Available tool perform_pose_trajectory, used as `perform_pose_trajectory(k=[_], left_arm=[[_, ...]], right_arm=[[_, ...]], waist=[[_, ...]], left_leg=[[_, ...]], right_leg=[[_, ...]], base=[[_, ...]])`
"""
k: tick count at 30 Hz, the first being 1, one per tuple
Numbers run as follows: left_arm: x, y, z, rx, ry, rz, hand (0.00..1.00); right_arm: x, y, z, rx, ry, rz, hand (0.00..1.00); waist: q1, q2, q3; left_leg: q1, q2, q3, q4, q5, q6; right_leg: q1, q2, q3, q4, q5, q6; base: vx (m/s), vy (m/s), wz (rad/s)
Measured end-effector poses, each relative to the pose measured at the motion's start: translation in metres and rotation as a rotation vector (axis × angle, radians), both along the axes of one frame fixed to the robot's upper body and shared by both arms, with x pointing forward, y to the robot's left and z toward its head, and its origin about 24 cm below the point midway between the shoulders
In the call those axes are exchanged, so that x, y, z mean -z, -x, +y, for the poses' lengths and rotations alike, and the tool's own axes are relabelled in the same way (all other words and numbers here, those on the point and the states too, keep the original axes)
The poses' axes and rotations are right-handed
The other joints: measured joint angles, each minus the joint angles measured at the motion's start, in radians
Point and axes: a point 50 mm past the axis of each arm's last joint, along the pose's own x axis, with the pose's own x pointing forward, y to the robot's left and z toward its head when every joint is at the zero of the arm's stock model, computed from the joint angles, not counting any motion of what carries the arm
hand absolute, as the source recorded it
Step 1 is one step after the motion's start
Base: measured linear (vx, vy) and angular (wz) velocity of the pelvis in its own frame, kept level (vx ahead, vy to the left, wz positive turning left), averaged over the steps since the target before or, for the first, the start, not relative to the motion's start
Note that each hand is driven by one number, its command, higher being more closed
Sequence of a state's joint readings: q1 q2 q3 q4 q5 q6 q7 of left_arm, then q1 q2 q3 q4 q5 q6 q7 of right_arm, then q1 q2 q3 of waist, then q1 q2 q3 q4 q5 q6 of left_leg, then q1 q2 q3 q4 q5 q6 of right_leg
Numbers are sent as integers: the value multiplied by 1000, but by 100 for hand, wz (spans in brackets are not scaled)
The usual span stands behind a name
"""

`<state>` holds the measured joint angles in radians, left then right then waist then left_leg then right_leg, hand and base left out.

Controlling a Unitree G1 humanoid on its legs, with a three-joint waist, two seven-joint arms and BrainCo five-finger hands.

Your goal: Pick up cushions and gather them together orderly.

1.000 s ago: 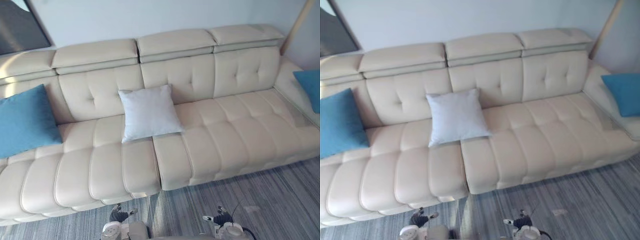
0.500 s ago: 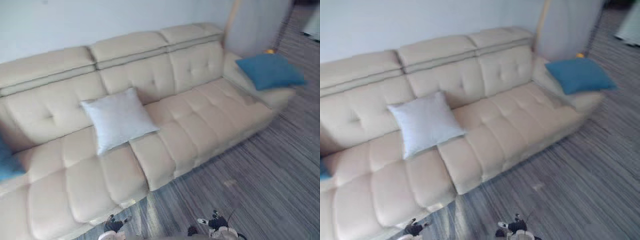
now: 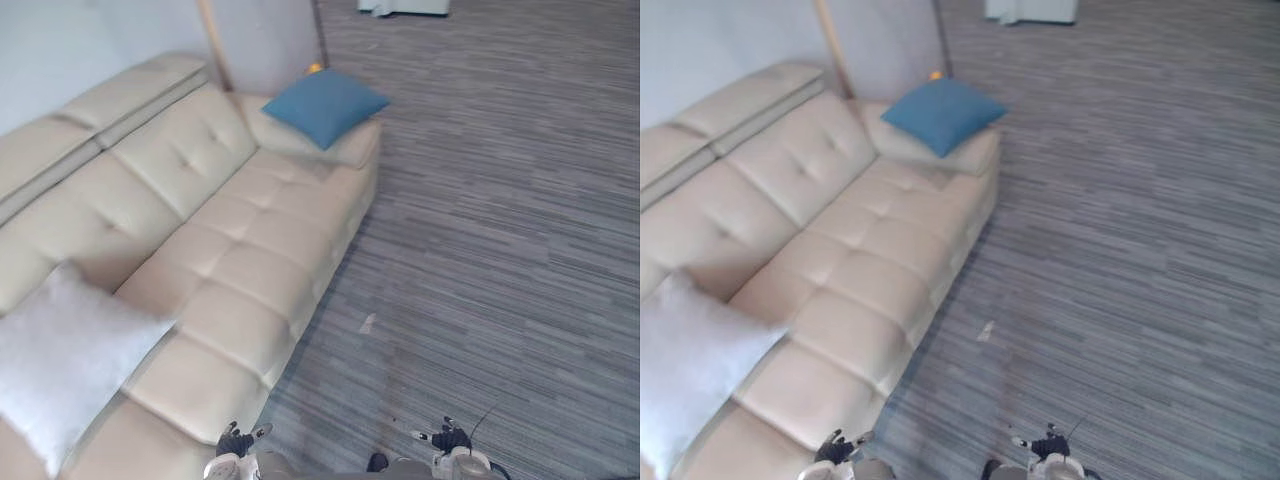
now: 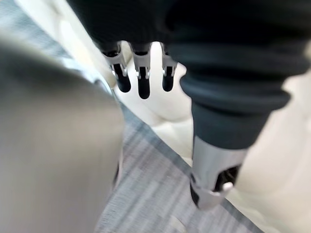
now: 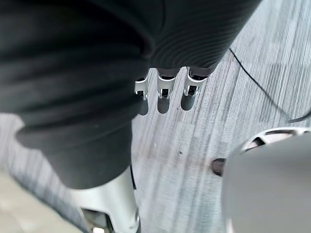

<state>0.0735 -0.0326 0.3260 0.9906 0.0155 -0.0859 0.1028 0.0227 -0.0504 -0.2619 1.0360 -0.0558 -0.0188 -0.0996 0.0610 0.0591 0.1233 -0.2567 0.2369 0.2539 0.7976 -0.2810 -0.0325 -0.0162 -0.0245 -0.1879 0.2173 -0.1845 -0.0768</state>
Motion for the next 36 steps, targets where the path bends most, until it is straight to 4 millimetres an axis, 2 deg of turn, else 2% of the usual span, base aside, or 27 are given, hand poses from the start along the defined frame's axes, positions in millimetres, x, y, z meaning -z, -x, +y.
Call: perform_pose_trajectory(k=[2,3,4,5,8,9,10,12,13,14,15,17,18,19,20,21,22,23,24,25,26,27,28,29,31,33,36], left_arm=[[-1,-2,-2,-14,4,-19,0],[-1,-3,-3,-16,6,-24,0],[-1,-2,-4,-19,9,-23,0],[-1,-1,-5,-34,17,-23,0],[-2,-1,10,-27,-23,-19,0],[-2,-2,11,-27,-22,-17,0],[-2,-1,9,-17,-18,-9,0],[0,0,4,18,-11,10,0],[0,-1,2,36,-11,10,0],[0,-2,0,60,-10,16,0],[1,-2,-2,78,-10,18,0],[0,-6,-4,100,-11,14,0],[1,-5,-3,115,-14,21,0],[2,-1,2,121,-29,37,0],[2,1,3,122,-30,42,0],[2,3,8,120,-40,50,0],[3,3,2,109,-25,54,0],[4,5,-1,108,-19,59,0],[5,6,-5,97,-8,59,0],[4,5,-6,66,4,49,0],[3,3,-6,29,12,33,0],[3,2,-6,20,12,27,0],[1,0,-3,15,6,12,0],[-1,-1,0,10,-4,-2,0],[-3,-6,3,22,-17,-21,0],[-5,-10,2,26,-19,-39,0],[-7,-17,0,37,-16,-57,0]], right_arm=[[0,-2,2,14,-6,-9,0],[-1,-2,2,16,-5,-10,0],[0,-2,2,20,-3,-9,0],[0,-2,3,22,0,-6,0],[4,4,22,27,-50,9,0],[4,4,24,22,-54,6,0],[3,2,24,16,-53,-3,0],[0,-6,26,-3,-55,-34,0],[-1,-10,27,-14,-59,-41,0],[-1,-11,27,-23,-63,-44,0],[-2,-12,28,-46,-58,-43,0],[-4,-20,27,-64,-53,-59,0],[-6,-25,23,-69,-41,-67,0],[-6,-26,19,-71,-30,-66,0],[-6,-25,18,-70,-28,-60,0],[-2,-16,14,-66,-23,-26,0],[-2,-13,4,-61,-1,-7,0],[-1,-11,-1,-60,11,8,0],[-2,-11,-5,-60,21,6,0],[-2,-12,-4,-60,20,4,0],[-3,-12,-3,-56,18,-1,0],[-3,-14,-3,-62,19,-4,0],[-2,-12,-1,-57,18,1,0],[-1,-11,4,-48,2,2,0],[-1,-13,11,-32,-24,-6,0],[-1,-15,12,-30,-28,-9,0],[-2,-19,10,-27,-18,-14,0]], waist=[[7,0,0],[11,1,-1],[16,7,-5],[28,8,-17],[42,-70,-54],[45,-72,-52],[43,-71,-50],[43,-52,-40],[44,-49,-36],[39,-45,-33],[34,-40,-32],[22,-38,-29],[8,-30,-23],[-8,-35,-20],[-9,-42,-20],[-14,-68,-12],[-8,-31,-14],[-5,-18,-26],[-4,4,-31],[-8,20,-23],[-9,32,-11],[1,29,-2],[4,28,6],[6,14,11],[7,-2,11],[17,-5,13],[50,-16,22]], left_leg=[[-54,-87,-113,-199,7,-17],[-60,-108,-160,-271,22,-30],[-54,-119,-216,-364,61,-36],[-37,-128,-222,-356,122,-21],[4,-139,-82,-362,54,0],[33,-140,-57,-362,33,5],[76,-141,-28,-366,11,17],[172,-142,11,-390,-25,31],[210,-145,18,-411,-29,32],[259,-145,17,-447,-29,32],[307,-141,8,-492,-29,32],[349,-133,-2,-538,-29,32],[375,-119,-17,-565,-29,31],[399,-120,-32,-581,-29,28],[404,-127,-44,-583,-29,22],[432,-140,-89,-578,-44,-4],[439,-107,-132,-545,-45,-13],[410,-90,-155,-483,-42,-18],[340,-64,-186,-336,-31,-31],[263,-41,-212,-167,14,-34],[183,-9,-223,17,122,-28],[137,20,-222,130,152,-26],[91,43,-207,247,143,-29],[37,48,-179,318,123,-29],[-47,35,-109,261,84,-19],[-92,6,-22,47,57,-12],[-92,-71,100,-324,110,7]], right_leg=[[9,12,96,7,-20,20],[11,18,130,7,-27,31],[10,34,185,13,-40,48],[8,43,243,23,-55,67],[-25,-21,270,82,-74,115],[-32,-32,257,125,-78,122],[-47,-43,244,211,-82,149],[-138,-77,181,462,-67,236],[-164,-98,136,532,-78,219],[-185,-117,70,561,-99,181],[-215,-128,-2,537,-114,152],[-264,-121,-31,439,-111,132],[-300,-99,-19,339,-81,127],[-309,-85,-2,212,5,128],[-307,-85,6,182,37,124],[-303,-85,38,161,152,92],[-295,-66,15,208,103,79],[-293,-58,10,209,77,74],[-276,-42,-10,199,51,65],[-248,-25,-23,188,33,54],[-196,-3,-33,166,19,40],[-152,11,-34,144,8,29],[-90,24,-37,118,-11,19],[-14,24,-41,80,-29,8],[65,23,-39,4,-36,11],[113,18,-36,-60,-22,34],[197,-13,-17,-144,-30,61]], base=[[229,181,-148],[293,243,-152],[337,290,-166],[450,370,-158],[464,283,-121],[363,199,-88],[273,152,-63],[291,133,-53],[330,91,-33],[402,45,-14],[404,15,-1],[376,-79,19],[432,-174,46],[380,-177,44],[393,-219,52],[398,-241,33],[398,-252,29],[400,-244,9],[407,-254,16],[486,-287,18],[411,-217,13],[347,-137,5],[404,-121,4],[382,-119,6],[397,-92,0],[393,5,-10],[530,143,-24]])
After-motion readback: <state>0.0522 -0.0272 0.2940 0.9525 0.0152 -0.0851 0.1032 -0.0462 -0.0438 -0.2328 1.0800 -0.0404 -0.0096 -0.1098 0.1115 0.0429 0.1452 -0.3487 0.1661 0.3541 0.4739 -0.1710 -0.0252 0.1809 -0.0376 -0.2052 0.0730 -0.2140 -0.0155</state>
